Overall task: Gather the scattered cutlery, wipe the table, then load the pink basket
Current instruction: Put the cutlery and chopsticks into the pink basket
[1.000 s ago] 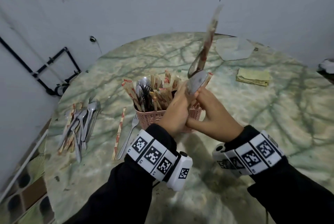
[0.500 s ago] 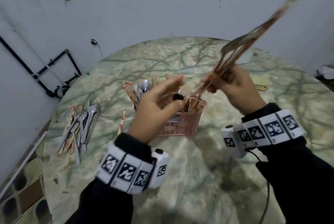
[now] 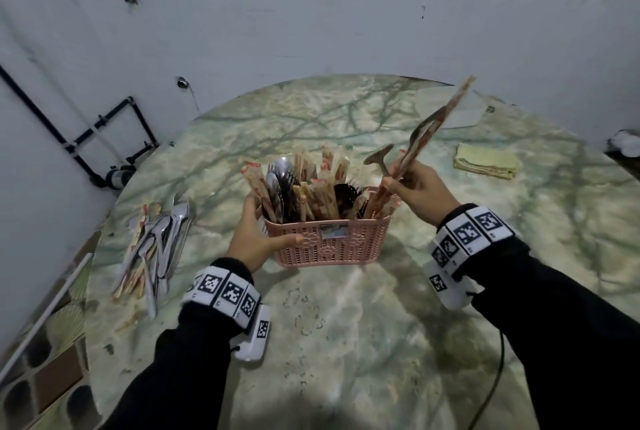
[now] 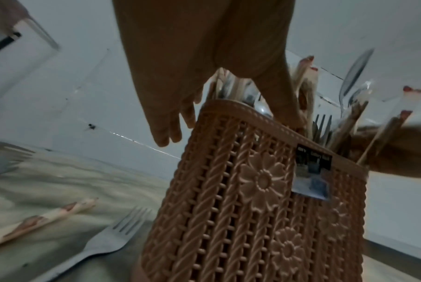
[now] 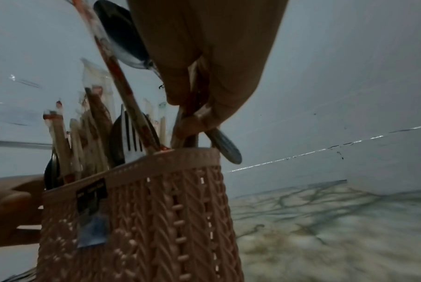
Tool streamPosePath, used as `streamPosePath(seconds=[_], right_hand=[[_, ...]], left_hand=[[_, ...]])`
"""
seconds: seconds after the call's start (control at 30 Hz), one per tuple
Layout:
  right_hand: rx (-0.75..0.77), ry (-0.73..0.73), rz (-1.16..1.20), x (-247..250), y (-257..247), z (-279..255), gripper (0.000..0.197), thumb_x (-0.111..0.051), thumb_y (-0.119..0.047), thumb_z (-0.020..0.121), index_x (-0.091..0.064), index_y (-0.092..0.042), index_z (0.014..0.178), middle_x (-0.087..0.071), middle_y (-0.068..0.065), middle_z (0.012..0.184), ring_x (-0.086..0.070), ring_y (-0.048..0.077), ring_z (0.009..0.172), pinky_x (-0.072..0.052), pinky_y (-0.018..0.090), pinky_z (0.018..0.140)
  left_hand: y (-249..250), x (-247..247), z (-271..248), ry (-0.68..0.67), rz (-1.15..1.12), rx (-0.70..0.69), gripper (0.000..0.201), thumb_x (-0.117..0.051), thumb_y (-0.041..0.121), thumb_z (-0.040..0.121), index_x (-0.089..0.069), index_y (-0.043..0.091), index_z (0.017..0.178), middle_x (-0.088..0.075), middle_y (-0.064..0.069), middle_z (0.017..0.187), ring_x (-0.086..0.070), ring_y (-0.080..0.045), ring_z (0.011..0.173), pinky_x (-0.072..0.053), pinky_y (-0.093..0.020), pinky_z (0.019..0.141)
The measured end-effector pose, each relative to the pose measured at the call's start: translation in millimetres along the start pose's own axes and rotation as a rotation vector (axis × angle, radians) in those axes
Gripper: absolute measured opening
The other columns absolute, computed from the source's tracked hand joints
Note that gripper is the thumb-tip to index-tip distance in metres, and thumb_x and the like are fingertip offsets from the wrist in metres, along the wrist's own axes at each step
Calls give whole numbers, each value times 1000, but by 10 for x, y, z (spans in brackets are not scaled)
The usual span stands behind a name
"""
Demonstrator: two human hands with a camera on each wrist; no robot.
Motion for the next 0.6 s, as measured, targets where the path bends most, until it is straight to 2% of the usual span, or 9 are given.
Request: streamPosePath(seconds=[0.1,0.17,0.23,0.33,0.4,0.47,0.53,0.57,0.6], right_hand=[[34,54,191,36,-132,8,18,-52,3,89,-48,-13,81,-64,-5,62,-63,-1,57,-51,15,59],[68,55,295,57,-236,-3,5,-54,-9,84,-49,-9,83,-69,-8,63,-64,2,56,-50,15,56],[35,44,325,39,-220,-10,3,-54,-9,84,-51,-7,83,-71,-9,67,-66,3,59,-51,16,57],[-71,-11,183,-15,-1,3,11,-57,2,86,-55,-8,83,-71,-2,75,-67,1,66,-55,19,68],[-125,-66,77,-48,107,6,11,-61,9,82,-59,0,88,-68,3,80,-65,-3,66,-54,17,71],[-165,-78,36,-44,126,30,21,-59,15,80,-61,8,99,-66,-2,77,-64,-2,66,-52,12,64],[-216,-109,28,-44,68,46,23,-54,13,84,-60,5,104,-62,4,82,-60,15,74,-48,13,57],[-235,-146,11,-44,26,46,22,-52,12,85,-60,3,104,-61,5,85,-56,20,75,-45,15,55],[-247,-195,-31,-36,-12,44,19,-51,9,87,-61,0,101,-61,3,85,-53,19,73,-43,17,54]], left_hand=[[17,-39,65,42,0,-11,87,-86,2,55,-38,15,127,-58,1,113,-57,-20,110,-45,-42,98],[43,-34,80,70,8,-26,85,-84,1,58,-37,13,128,-58,2,110,-57,-18,107,-46,-34,93],[43,-26,86,74,13,-27,85,-83,-1,60,-37,10,130,-56,4,109,-55,-15,103,-44,-28,88],[-4,-23,122,62,26,-19,83,-83,-1,59,-40,9,130,-57,7,103,-56,-12,97,-44,-27,86],[-47,-20,154,54,38,-15,80,-84,1,59,-43,11,127,-59,6,103,-57,-14,99,-45,-30,89],[-79,-22,172,49,58,-19,78,-84,4,60,-43,13,126,-59,3,105,-57,-16,101,-45,-31,90],[-96,-22,177,47,69,-26,75,-83,5,62,-42,14,124,-58,7,101,-57,-15,100,-45,-31,90],[-102,-24,177,43,69,-28,73,-82,5,63,-42,15,123,-58,9,99,-57,-15,99,-45,-32,90],[-108,-27,180,40,69,-28,72,-82,5,63,-42,16,122,-57,11,98,-57,-16,98,-46,-33,91]])
Point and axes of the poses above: each hand's wrist, its own z-axis towards the middle knuckle, its own x-axis out of the back of the hand, y = z × x, the point moved 4 cm from there along z, towards the middle knuckle
